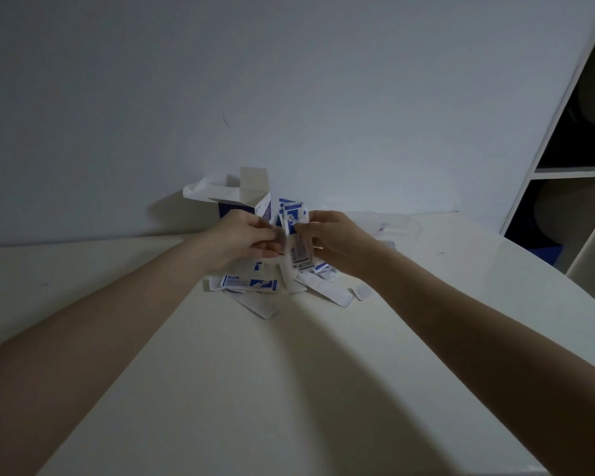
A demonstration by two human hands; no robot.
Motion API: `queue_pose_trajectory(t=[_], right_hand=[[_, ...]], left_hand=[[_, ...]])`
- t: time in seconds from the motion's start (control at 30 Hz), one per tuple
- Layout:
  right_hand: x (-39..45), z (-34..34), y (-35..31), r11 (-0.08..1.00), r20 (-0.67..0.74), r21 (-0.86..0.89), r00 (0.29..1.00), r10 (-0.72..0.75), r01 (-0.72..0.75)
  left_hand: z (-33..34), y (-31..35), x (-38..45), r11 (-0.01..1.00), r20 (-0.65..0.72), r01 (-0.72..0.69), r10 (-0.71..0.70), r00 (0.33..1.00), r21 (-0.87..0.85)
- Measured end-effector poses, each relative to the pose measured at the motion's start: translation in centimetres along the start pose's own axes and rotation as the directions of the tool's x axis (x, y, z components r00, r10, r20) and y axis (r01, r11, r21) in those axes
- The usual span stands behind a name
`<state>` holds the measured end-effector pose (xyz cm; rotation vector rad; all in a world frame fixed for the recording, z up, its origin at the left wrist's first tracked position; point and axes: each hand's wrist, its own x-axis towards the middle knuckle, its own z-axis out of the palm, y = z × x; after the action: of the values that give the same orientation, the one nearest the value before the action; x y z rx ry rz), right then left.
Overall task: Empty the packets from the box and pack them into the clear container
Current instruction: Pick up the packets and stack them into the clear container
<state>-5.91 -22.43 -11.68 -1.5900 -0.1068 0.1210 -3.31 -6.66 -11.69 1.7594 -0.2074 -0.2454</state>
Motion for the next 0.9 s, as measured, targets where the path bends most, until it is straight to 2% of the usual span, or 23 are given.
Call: queue_pose_trajectory(t=[0.1, 0.13, 0.17, 0.23, 0.3, 0.37, 0.5, 0.57, 0.7, 0.9], right_hand=[[0.2, 0.4, 0.0, 0.962, -0.219, -0.27, 0.971, -0.097, 0.035], [0.2, 0.2, -0.1, 0.913, -0.267, -0.402, 0.946, -0.184, 0.064], [0.2, -0.1, -0.3, 0.825, -0.248, -0.553, 0.923, -0.295, 0.115], [-0.2, -1.0, -0.5, 0.54, -0.045, -0.817, 0.912, -0.408, 0.201], [-0.5, -1.9, -0.5, 0.259, 0.138, -0.938, 0.934, -0.33, 0.23], [-1.0, -2.7, 0.0, 0.12, 0.214, -0.962, 0.949, -0.231, 0.246], [-2.5, -2.9, 1.5, 0.157, 0.241, -0.953, 0.963, -0.122, 0.259], [-3.1, -3.3, 2.3, 0.124, 0.256, -0.956, 0.963, -0.081, 0.265], [-3.6, -5.4, 2.4, 0.031, 0.251, -0.967, 0.967, -0.044, 0.253], [-4.2, -6.2, 2.6, 0.147, 0.196, -0.971, 0.979, 0.053, 0.187]], left_hand=[[1.0, 0.1, -0.1, 0.99, 0.102, -0.04, 0.026, 0.994, 0.133], [1.0, 0.2, -0.2, 0.98, 0.113, -0.037, 0.015, 0.993, 0.196], [0.9, 0.2, -0.2, 0.966, 0.108, -0.029, 0.001, 0.994, 0.256], [0.7, 0.3, 0.0, 0.932, 0.089, -0.036, 0.003, 0.996, 0.36], [1.1, 0.3, 0.0, 0.895, 0.094, -0.072, 0.034, 0.995, 0.44], [2.0, 0.2, 0.0, 0.845, 0.139, -0.127, 0.063, 0.988, 0.519], [3.8, -1.2, 0.0, 0.685, 0.252, -0.25, 0.1, 0.962, 0.684], [4.3, -2.2, -0.1, 0.636, 0.282, -0.286, 0.111, 0.953, 0.716], [4.7, -2.3, -0.6, 0.637, 0.306, -0.309, 0.118, 0.945, 0.706], [5.4, -2.7, -0.8, 0.667, 0.317, -0.285, 0.078, 0.945, 0.688]])
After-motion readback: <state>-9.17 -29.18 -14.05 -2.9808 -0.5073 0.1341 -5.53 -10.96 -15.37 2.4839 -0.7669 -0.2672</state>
